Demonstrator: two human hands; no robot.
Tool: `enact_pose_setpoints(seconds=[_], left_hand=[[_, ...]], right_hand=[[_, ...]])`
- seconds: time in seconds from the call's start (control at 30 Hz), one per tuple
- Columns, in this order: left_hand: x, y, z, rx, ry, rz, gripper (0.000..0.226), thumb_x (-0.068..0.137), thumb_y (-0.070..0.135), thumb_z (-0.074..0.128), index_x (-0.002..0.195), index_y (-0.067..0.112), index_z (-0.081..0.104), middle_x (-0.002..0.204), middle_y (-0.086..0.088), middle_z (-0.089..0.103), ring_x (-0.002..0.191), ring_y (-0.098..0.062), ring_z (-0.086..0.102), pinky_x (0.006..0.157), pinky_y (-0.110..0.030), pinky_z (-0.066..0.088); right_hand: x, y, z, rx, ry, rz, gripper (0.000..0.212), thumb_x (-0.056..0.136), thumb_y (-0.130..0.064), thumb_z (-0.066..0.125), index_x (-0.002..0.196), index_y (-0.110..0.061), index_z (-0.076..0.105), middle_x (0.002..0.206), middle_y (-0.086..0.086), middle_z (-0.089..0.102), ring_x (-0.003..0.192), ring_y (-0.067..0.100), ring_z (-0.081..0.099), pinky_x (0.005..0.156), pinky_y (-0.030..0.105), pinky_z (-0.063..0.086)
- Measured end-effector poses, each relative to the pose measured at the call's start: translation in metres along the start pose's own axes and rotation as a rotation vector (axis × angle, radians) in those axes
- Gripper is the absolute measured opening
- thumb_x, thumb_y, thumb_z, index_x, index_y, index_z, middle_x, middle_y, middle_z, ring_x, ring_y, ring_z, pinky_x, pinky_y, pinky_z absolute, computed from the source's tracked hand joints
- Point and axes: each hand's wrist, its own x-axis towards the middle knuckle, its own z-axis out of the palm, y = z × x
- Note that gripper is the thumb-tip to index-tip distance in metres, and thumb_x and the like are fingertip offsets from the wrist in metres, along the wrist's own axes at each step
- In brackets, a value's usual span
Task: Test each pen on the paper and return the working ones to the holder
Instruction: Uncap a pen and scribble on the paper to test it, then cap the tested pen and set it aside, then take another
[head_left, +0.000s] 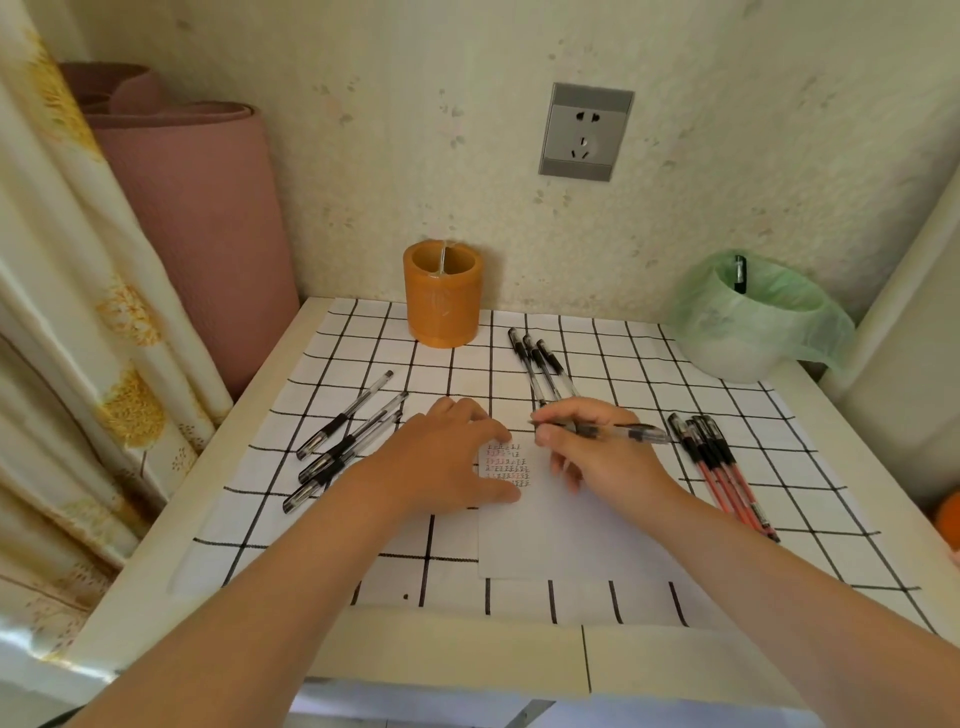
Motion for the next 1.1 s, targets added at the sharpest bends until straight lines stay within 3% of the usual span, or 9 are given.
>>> enact_pose_setpoints(seconds=[0.2, 0.33, 0.43, 0.5, 0.63, 0.83, 0.97, 1.03, 1.1], left_hand=[[-0.005, -0.019, -0.017, 0.076, 0.17, -0.139, 0.041, 0.095, 0.044, 0.056, 0.134, 0.033, 0.052, 0.133, 0.008, 0.05, 0.126, -0.014, 0.04, 0.098, -0.032, 0.04], [-0.014, -0.034, -0.024, 0.212, 0.244, -0.288, 0.036, 0.097, 0.033, 0.055, 0.132, 0.027, 0.052, 0.13, 0.002, 0.051, 0.123, -0.018, 0.043, 0.094, -0.033, 0.041], [-0.021, -0.041, -0.023, 0.282, 0.233, -0.355, 0.035, 0.096, 0.031, 0.054, 0.131, 0.024, 0.052, 0.125, 0.0, 0.052, 0.116, -0.019, 0.046, 0.088, -0.031, 0.043], [-0.025, -0.043, -0.021, 0.296, 0.231, -0.371, 0.032, 0.096, 0.028, 0.054, 0.127, 0.022, 0.055, 0.118, 0.0, 0.054, 0.11, -0.019, 0.048, 0.084, -0.031, 0.046], [-0.026, -0.047, -0.017, 0.25, 0.243, -0.402, 0.026, 0.096, 0.019, 0.055, 0.122, 0.017, 0.058, 0.113, -0.003, 0.055, 0.104, -0.02, 0.051, 0.078, -0.031, 0.048], [-0.023, -0.051, -0.018, 0.182, 0.242, -0.48, 0.031, 0.094, 0.018, 0.059, 0.124, 0.014, 0.056, 0.115, -0.007, 0.054, 0.105, -0.023, 0.054, 0.077, -0.03, 0.047], [-0.023, -0.052, -0.019, 0.183, 0.234, -0.499, 0.034, 0.093, 0.016, 0.059, 0.127, 0.014, 0.055, 0.114, -0.008, 0.055, 0.105, -0.023, 0.054, 0.075, -0.029, 0.045], [-0.023, -0.053, -0.02, 0.176, 0.22, -0.519, 0.035, 0.093, 0.016, 0.058, 0.127, 0.014, 0.054, 0.112, -0.008, 0.056, 0.103, -0.023, 0.055, 0.074, -0.03, 0.046], [-0.024, -0.055, -0.022, 0.169, 0.202, -0.531, 0.033, 0.093, 0.017, 0.058, 0.126, 0.014, 0.055, 0.109, -0.007, 0.057, 0.099, -0.023, 0.056, 0.072, -0.03, 0.046]], right_hand=[[0.008, -0.026, 0.004, -0.055, -0.042, -0.054, 0.035, 0.092, -0.047, 0.045, 0.105, -0.032, 0.074, 0.101, -0.008, 0.07, 0.092, 0.01, 0.067, 0.08, 0.029, 0.052], [0.013, -0.038, 0.013, -0.163, 0.008, -0.142, 0.04, 0.09, -0.018, 0.037, 0.112, -0.032, 0.067, 0.115, -0.01, 0.058, 0.1, 0.001, 0.063, 0.091, 0.031, 0.048], [0.016, -0.047, 0.02, -0.226, -0.018, -0.27, 0.035, 0.096, -0.002, 0.044, 0.11, -0.029, 0.062, 0.094, -0.002, 0.061, 0.068, 0.007, 0.057, 0.068, 0.03, 0.052], [0.017, -0.054, 0.027, -0.323, -0.061, -0.273, 0.006, 0.097, -0.03, 0.057, 0.097, -0.029, 0.063, 0.08, -0.006, 0.058, 0.061, 0.004, 0.049, 0.062, 0.027, 0.044], [0.017, -0.057, 0.038, -0.558, -0.099, -0.2, 0.059, 0.081, -0.077, 0.043, 0.058, -0.023, 0.038, 0.051, -0.01, 0.039, 0.05, 0.008, 0.039, 0.059, 0.035, 0.035], [0.022, -0.059, 0.05, -0.622, -0.05, -0.083, 0.053, 0.092, -0.056, 0.046, 0.055, -0.02, 0.035, 0.047, -0.006, 0.036, 0.044, 0.009, 0.034, 0.055, 0.031, 0.033], [0.027, -0.059, 0.053, -0.626, -0.053, -0.044, 0.04, 0.096, -0.06, 0.04, 0.089, -0.022, 0.05, 0.066, -0.005, 0.056, 0.06, 0.013, 0.054, 0.061, 0.034, 0.043], [0.032, -0.055, 0.053, -0.603, -0.056, 0.008, 0.016, 0.097, -0.036, 0.048, 0.105, -0.023, 0.045, 0.079, 0.0, 0.058, 0.066, 0.016, 0.057, 0.058, 0.033, 0.044], [0.04, -0.05, 0.053, -0.611, -0.042, 0.022, 0.021, 0.091, -0.011, 0.049, 0.11, -0.021, 0.046, 0.096, 0.004, 0.052, 0.075, 0.018, 0.054, 0.059, 0.032, 0.042]])
